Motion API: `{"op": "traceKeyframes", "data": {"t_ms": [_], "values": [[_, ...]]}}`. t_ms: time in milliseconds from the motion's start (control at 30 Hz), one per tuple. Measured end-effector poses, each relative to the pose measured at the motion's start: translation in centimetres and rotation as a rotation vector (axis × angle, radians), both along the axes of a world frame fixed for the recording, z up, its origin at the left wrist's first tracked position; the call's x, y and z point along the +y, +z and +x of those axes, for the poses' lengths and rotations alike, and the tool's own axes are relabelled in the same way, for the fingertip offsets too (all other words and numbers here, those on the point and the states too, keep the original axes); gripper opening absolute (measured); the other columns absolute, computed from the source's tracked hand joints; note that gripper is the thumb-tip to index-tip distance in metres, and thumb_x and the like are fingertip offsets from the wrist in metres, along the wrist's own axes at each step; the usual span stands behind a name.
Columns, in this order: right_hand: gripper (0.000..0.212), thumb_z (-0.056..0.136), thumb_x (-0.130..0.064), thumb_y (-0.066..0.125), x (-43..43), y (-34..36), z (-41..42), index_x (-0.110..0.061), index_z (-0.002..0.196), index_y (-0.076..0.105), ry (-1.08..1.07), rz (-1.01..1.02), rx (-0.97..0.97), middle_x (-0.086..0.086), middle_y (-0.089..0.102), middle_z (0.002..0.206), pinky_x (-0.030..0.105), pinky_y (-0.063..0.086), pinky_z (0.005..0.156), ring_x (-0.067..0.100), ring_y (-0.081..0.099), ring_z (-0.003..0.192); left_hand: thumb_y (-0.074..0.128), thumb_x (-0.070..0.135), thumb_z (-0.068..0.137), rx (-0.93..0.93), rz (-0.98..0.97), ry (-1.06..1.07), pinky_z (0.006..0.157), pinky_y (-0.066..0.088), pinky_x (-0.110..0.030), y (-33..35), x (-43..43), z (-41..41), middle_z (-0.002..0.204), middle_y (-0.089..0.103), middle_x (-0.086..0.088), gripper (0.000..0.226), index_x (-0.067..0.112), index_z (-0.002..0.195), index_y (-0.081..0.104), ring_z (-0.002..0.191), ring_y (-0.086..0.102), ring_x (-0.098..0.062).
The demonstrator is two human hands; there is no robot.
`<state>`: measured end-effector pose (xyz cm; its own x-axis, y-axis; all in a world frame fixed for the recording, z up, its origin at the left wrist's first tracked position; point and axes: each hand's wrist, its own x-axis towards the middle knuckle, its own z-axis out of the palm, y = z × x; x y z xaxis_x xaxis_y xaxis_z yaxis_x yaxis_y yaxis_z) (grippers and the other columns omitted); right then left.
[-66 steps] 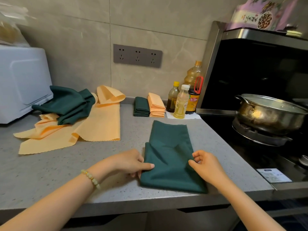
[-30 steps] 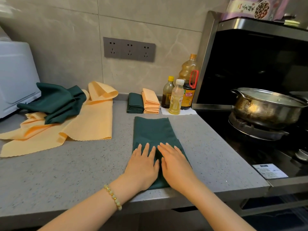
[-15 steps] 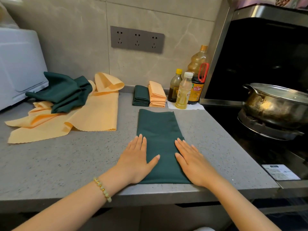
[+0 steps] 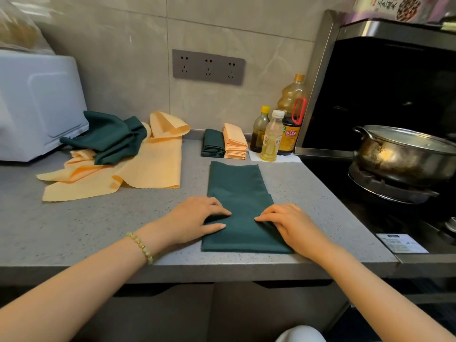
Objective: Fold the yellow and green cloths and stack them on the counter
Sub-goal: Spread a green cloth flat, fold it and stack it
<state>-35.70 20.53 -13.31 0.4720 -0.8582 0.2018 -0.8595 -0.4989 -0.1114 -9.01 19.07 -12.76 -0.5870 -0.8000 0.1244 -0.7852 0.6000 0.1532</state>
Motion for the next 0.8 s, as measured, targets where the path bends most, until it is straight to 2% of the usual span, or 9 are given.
{"op": "traceKeyframes", "data": {"t_ms": [100,167,267,333,467,633,700,767,800], "values": [[0.034,0.1,-0.019,0.041,0.6,0.2,-0.4,-0.033,0.126,0.058,-0.002,0.014,-0.053,-0.016,0.056,0.128,0.015,0.023,0.102,0.007,0.046,0.121,0.045,0.065,0.088,-0.019,-0.009,-0.002,0.099,0.039,-0.025,0.5,0.5,0.3,0.132,0.052,0.016,0.054,0.036,0.133,0.051,0.117,0.048,-0.005],[0.031,0.099,-0.034,0.043,1.1,0.4,-0.6,-0.034,0.128,0.055,-0.006,0.026,-0.06,-0.019,0.053,0.131,0.015,0.022,0.104,0.001,0.043,0.123,0.048,0.074,0.08,-0.03,0.027,-0.008,0.104,0.036,-0.024,0.9,1.1,0.3,0.138,0.048,0.017,0.069,0.034,0.137,0.048,0.123,0.045,-0.006],[0.056,0.083,-0.069,0.042,2.0,0.2,-0.9,-0.041,0.131,0.047,0.014,0.079,-0.049,-0.025,0.043,0.137,0.02,0.024,0.107,-0.003,0.038,0.124,0.052,0.075,0.076,-0.104,0.074,-0.022,0.11,0.028,-0.026,1.4,2.1,0.0,0.15,0.035,0.017,0.083,0.033,0.145,0.036,0.134,0.035,-0.007],[0.068,0.074,-0.08,0.042,2.6,-0.1,-1.2,-0.046,0.132,0.043,0.04,0.109,-0.055,-0.03,0.034,0.141,0.019,0.022,0.107,-0.007,0.033,0.124,0.055,0.066,0.082,-0.106,0.071,-0.028,0.111,0.025,-0.024,1.2,2.6,0.1,0.153,0.03,0.015,0.078,0.032,0.147,0.032,0.138,0.032,-0.008],[0.051,0.087,-0.05,0.055,3.3,-0.2,-1.6,-0.044,0.135,0.039,0.033,0.13,-0.093,-0.033,0.031,0.138,0.019,0.021,0.11,-0.011,0.03,0.122,0.051,0.04,0.091,-0.13,0.036,-0.03,0.113,0.026,-0.025,0.6,2.8,0.5,0.155,0.026,0.013,0.064,0.033,0.149,0.027,0.139,0.03,-0.01],[0.044,0.089,-0.016,0.061,1.7,-0.2,-1.7,-0.034,0.129,0.055,0.009,0.079,-0.151,-0.02,0.053,0.129,0.029,0.034,0.108,0.001,0.045,0.118,0.04,0.011,0.096,-0.201,-0.041,-0.063,0.113,0.021,-0.024,0.2,2.4,1.0,0.155,0.026,0.011,0.061,0.031,0.151,0.022,0.14,0.028,-0.012],[0.03,0.086,-0.023,0.066,1.1,0.1,-1.8,-0.035,0.114,0.063,0.06,0.087,-0.197,-0.019,0.052,0.129,0.033,0.032,0.11,-0.001,0.043,0.121,0.039,0.013,0.095,-0.171,-0.037,-0.102,0.11,0.027,-0.025,0.4,2.3,1.3,0.149,0.039,0.007,0.056,0.03,0.148,0.031,0.133,0.037,-0.013],[0.015,0.082,-0.043,0.066,0.6,0.3,-1.7,-0.037,0.094,0.059,0.133,0.066,-0.151,-0.022,0.041,0.14,0.03,0.019,0.116,-0.001,0.026,0.137,0.034,0.021,0.092,-0.114,-0.074,-0.178,0.106,0.036,-0.029,0.5,2.4,1.7,0.132,0.057,0.003,0.05,0.028,0.141,0.045,0.121,0.049,-0.016],[0.02,0.082,-0.05,0.063,0.5,0.2,-1.6,-0.033,0.088,0.054,0.168,0.065,-0.124,-0.023,0.036,0.144,0.026,0.012,0.117,-0.003,0.015,0.141,0.033,0.025,0.089,-0.102,-0.094,-0.217,0.105,0.038,-0.031,0.5,2.5,1.8,0.124,0.061,0.002,0.05,0.028,0.136,0.05,0.117,0.052,-0.016]]}}
